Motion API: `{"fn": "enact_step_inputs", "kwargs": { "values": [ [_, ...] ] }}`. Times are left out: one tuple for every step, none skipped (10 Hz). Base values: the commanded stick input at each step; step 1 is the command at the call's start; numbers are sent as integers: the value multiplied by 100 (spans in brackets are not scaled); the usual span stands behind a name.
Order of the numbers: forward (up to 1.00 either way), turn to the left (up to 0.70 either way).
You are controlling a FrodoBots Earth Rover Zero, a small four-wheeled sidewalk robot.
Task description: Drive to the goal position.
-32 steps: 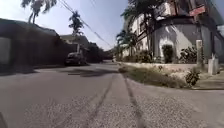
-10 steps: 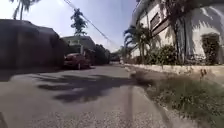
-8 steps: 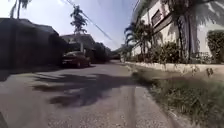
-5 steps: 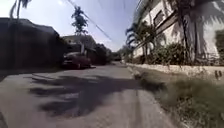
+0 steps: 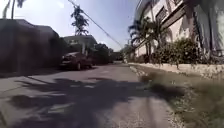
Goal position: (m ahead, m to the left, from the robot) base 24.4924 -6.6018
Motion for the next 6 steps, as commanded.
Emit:
{"fn": "enact_step_inputs", "kwargs": {
  "values": [
    [100, 0],
    [100, 0],
    [100, 0],
    [100, 0],
    [100, 0],
    [100, 0]
  ]
}}
